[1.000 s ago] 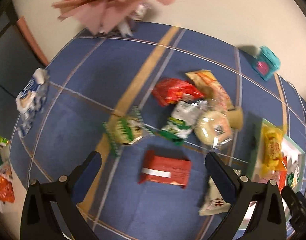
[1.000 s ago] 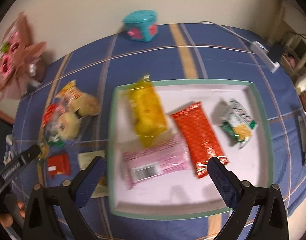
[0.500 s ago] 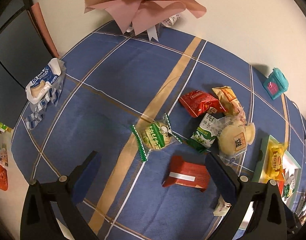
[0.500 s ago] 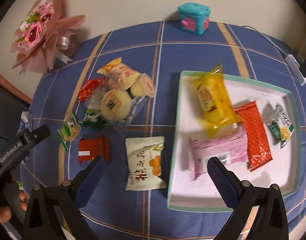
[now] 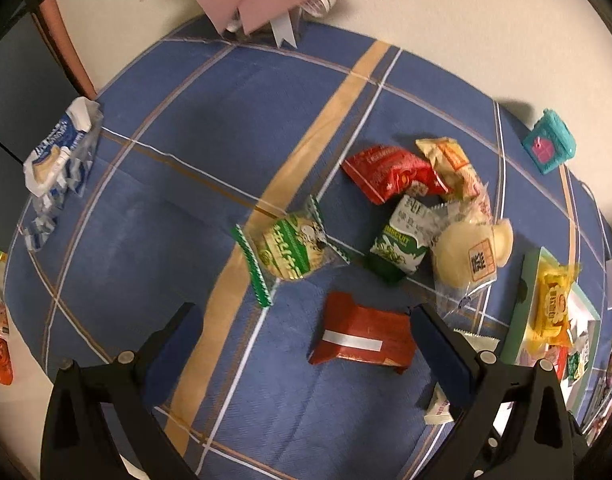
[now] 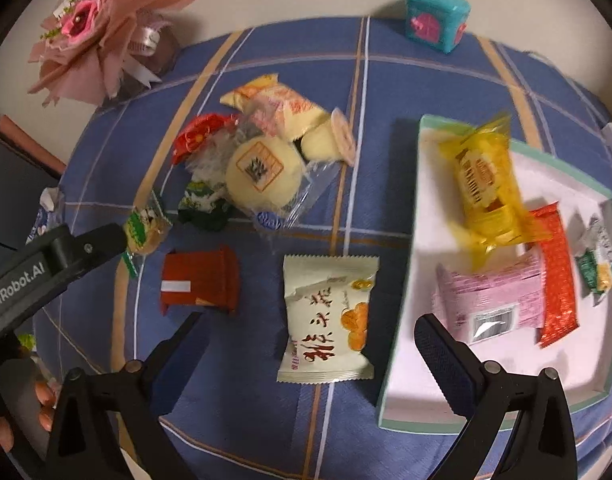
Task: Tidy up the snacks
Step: 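Move the left tool to the red striped box while the right tool approaches the white-and-orange pastry packet, then close the left gripper on the red box while the right gripper closes on the white packet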
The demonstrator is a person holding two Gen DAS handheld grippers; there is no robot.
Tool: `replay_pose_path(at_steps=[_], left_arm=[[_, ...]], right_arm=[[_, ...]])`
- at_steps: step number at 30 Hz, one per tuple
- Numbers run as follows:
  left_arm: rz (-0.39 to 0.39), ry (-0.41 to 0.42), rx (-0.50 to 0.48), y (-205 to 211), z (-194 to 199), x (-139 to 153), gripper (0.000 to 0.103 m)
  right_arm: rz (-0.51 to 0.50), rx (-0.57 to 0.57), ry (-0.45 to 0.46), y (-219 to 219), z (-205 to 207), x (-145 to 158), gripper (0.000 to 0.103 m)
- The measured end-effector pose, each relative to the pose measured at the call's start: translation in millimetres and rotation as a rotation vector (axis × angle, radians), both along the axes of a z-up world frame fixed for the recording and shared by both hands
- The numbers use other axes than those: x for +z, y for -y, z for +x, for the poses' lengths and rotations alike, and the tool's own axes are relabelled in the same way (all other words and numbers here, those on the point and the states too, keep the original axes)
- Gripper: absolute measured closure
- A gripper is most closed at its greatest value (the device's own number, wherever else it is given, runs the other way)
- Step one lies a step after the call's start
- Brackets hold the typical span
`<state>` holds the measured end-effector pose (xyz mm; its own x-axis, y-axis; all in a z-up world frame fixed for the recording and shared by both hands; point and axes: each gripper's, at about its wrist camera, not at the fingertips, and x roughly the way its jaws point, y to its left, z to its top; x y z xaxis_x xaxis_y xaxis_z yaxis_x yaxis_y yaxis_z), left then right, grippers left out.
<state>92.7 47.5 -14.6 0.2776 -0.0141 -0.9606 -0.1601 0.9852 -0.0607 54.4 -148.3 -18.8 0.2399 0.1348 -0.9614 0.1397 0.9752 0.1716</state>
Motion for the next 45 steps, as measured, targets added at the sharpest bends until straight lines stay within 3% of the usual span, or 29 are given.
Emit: replay_pose_path(at_steps=[8,15,31,41,45], left_arm=[[-0.016,-0.085,-0.014,9,5,-29,0.0],[-0.037,-0.107,-0.015,11,7,-39,0.0],[-0.088,-0.149,-0.066,39,14,-66,0.0],[-0.097,-0.161,-0.102,63,19,-81,0.022],[-0.117,-0.16,-0.094,63,21,-82,0.026]], right_arm=[[0.017,0.009,-0.018,0,4,-13,0.0],[-0.004,0.045,0.006,-4,10,-16,0.001],[0.009,0.066,-0.017,-8,16,-25,0.025],[0.016,0.064,-0.038,0,14,-30,0.03],[0.016,0.067,-0.044,-2,16,-33,0.03]])
